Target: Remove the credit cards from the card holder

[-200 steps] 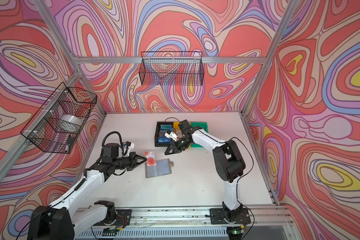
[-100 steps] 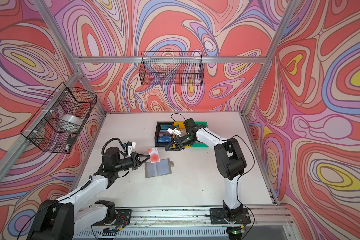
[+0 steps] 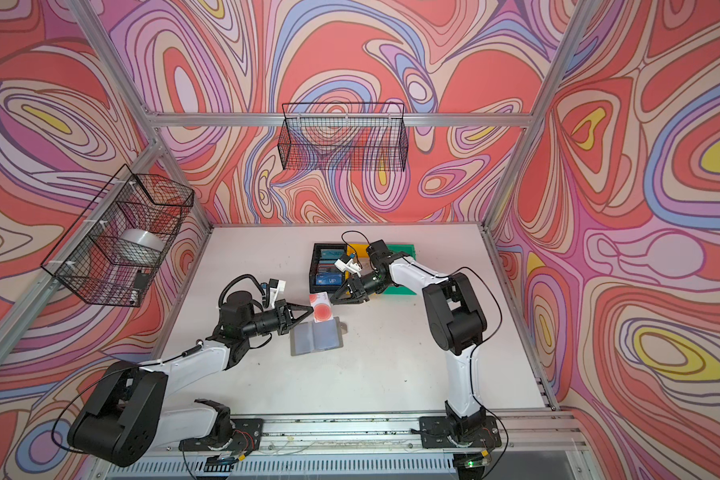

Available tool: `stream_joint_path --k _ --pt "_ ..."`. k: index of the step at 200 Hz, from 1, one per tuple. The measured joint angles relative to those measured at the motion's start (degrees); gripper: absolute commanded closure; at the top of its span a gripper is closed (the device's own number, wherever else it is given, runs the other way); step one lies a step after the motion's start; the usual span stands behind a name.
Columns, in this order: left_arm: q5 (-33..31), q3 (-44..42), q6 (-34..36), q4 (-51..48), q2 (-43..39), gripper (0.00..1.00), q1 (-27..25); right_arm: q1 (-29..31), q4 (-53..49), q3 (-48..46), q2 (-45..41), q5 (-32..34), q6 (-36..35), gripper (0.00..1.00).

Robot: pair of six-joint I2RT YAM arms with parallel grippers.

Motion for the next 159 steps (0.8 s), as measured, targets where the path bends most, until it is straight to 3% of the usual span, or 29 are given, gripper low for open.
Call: stream_joint_path --k 85,123,159 --pt "-0.5 0.7 -0.4 2.1 0.8 1.0 -0.7 1.1 1.4 0.0 0.9 0.0 0.7 0.74" --pt "-0.5 0.7 -0.7 3.1 3.0 1.0 -0.8 1.8 2.6 0.0 1.8 0.0 1.9 0.87" --pt "-0.6 0.7 -0.8 3.9 4.1 1.0 -0.8 1.8 2.8 0.0 1.8 -0.3 1.9 0.92"
